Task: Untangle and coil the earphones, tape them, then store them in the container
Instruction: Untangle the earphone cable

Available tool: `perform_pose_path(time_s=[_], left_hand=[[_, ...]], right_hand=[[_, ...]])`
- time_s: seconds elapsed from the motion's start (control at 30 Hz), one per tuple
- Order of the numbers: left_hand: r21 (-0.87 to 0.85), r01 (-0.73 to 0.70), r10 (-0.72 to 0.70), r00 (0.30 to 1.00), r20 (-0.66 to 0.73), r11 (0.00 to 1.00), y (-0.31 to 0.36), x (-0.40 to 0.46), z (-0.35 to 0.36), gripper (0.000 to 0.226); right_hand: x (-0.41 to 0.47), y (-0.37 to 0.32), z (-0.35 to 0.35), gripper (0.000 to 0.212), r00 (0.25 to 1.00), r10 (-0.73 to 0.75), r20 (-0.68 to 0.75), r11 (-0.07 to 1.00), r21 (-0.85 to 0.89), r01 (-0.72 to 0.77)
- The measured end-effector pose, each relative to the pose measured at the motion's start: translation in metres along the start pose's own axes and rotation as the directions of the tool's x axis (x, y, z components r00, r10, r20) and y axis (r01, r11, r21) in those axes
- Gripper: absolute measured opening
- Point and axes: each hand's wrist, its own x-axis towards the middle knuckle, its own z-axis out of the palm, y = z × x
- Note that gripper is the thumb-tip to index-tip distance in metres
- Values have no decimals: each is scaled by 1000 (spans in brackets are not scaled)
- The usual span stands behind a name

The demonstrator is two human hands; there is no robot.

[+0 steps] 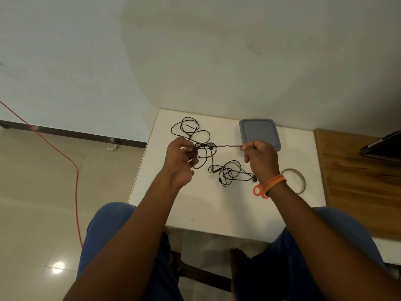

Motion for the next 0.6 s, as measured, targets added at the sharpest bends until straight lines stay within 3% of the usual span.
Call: perform_pose_path(time_s=[0.27, 0.4, 0.6], left_hand=[[3, -106, 104, 985, 135, 994, -3, -3, 4, 18], [140, -196, 178, 975, 130, 970, -5, -1, 2, 23], [225, -281, 215, 937, 276, 933, -12, -4, 11, 25]], right_hand=[[-2, 1, -2, 15, 995, 44, 95, 996, -84, -36], [-6, -3, 2, 17, 973, 57, 224, 996, 53, -70], [-17, -5, 10, 35, 818, 129, 560, 934, 208, -290]])
